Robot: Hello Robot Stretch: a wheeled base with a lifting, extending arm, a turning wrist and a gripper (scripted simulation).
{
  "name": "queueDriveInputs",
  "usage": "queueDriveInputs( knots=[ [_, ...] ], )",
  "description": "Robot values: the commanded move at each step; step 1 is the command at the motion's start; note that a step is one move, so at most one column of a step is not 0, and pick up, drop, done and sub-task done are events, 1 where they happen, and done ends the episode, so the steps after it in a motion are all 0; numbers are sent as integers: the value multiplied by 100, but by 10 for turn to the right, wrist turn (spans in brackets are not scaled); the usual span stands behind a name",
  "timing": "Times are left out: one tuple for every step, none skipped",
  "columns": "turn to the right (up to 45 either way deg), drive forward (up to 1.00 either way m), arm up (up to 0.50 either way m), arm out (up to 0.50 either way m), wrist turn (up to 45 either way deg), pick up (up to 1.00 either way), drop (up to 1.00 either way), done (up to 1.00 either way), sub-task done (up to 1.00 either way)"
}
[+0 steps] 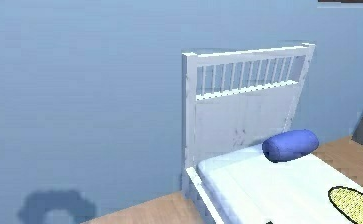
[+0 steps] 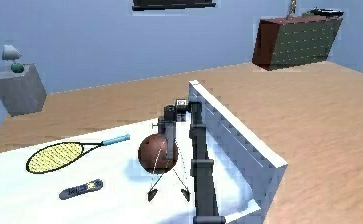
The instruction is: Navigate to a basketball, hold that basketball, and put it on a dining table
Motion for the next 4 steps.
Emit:
queueDriveInputs(
  knots=[
    [0, 0, 0, 0, 450, 0, 0, 0, 0],
    [0, 0, 0, 0, 450, 0, 0, 0, 0],
    [0, 0, 0, 0, 450, 0, 0, 0, 0],
    [0, 0, 0, 0, 180, 0, 0, 0, 0]
  ],
)
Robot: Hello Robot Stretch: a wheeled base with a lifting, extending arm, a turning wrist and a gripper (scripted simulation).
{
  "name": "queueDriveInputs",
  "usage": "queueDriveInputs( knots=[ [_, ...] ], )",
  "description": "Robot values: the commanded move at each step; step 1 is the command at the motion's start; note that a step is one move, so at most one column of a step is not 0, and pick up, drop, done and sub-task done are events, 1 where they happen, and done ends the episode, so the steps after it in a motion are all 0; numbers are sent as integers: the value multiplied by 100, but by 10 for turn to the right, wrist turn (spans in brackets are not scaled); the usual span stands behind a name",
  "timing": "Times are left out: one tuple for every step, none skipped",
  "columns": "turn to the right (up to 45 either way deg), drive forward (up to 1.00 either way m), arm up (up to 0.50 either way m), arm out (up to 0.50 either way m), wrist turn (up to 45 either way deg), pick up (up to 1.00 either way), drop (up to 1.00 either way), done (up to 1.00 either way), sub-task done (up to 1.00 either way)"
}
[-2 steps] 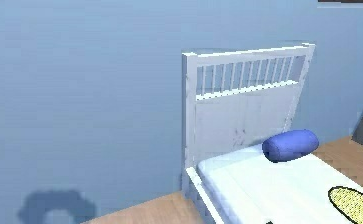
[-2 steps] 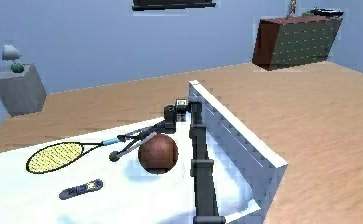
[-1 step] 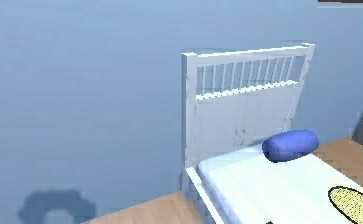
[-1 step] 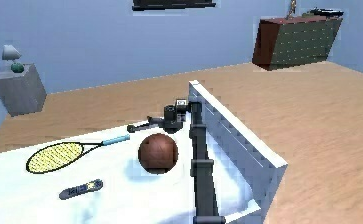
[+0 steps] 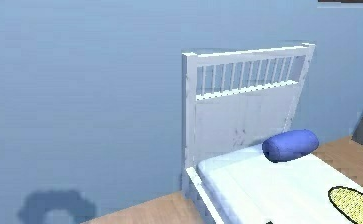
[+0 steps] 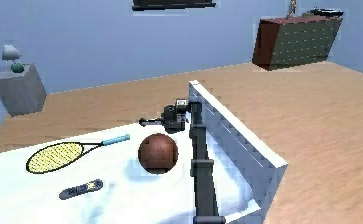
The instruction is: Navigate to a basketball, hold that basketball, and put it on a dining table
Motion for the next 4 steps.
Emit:
queueDriveInputs(
  knots=[
    [0, 0, -30, 0, 0, 0, 0, 0, 0],
    [0, 0, 0, 0, 0, 100, 0, 0, 0],
    [0, 0, 10, 0, 0, 0, 0, 0, 0],
    [0, 0, 42, 0, 0, 0, 0, 0, 0]
  ],
)
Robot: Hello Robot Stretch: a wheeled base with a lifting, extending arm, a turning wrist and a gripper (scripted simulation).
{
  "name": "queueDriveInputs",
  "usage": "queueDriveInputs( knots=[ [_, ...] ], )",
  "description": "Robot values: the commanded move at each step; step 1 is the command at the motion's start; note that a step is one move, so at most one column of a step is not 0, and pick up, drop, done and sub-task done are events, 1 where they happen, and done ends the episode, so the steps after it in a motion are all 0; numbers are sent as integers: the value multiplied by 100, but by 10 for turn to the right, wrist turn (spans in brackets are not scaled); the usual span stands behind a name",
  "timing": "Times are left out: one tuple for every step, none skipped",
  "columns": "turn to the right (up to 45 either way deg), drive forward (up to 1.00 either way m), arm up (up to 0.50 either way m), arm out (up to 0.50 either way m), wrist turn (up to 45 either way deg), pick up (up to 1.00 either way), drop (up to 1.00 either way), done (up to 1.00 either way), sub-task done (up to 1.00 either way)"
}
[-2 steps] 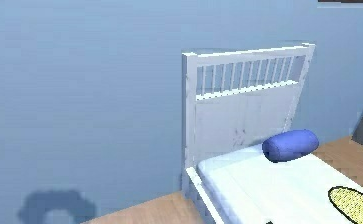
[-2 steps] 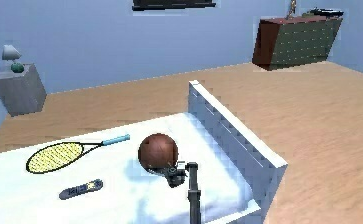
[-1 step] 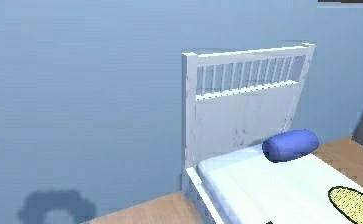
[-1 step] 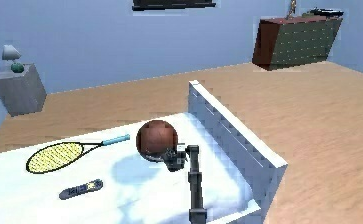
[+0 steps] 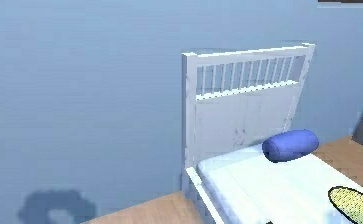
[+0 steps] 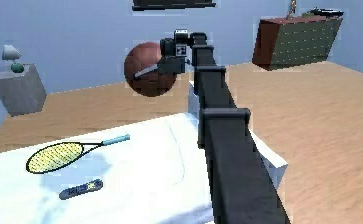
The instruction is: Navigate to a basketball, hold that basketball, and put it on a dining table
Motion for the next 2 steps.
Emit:
queueDriveInputs(
  knots=[
    [0, 0, 0, 0, -450, 0, 0, 0, 0],
    [0, 0, 0, 0, -450, 0, 0, 0, 0]
  ],
)
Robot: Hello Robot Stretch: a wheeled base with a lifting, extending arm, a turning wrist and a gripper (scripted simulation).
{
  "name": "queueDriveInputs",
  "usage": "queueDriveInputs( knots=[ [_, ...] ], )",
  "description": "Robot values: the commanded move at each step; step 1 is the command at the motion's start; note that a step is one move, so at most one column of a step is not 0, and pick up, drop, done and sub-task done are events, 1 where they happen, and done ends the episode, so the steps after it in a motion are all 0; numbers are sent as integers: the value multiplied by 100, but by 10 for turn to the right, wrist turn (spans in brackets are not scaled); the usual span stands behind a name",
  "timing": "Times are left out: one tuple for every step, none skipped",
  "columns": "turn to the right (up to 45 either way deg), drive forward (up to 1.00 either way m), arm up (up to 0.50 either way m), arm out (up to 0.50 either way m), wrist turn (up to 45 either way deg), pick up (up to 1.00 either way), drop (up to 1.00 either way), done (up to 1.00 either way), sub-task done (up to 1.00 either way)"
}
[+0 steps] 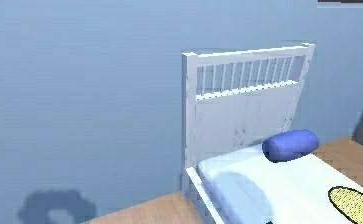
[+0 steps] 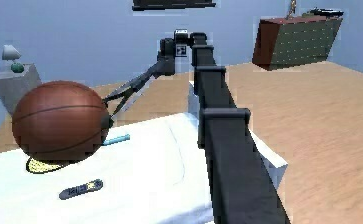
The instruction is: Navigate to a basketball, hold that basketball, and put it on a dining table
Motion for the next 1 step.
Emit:
queueDriveInputs(
  knots=[
    [0, 0, 0, 0, -120, 0, 0, 0, 0]
  ],
)
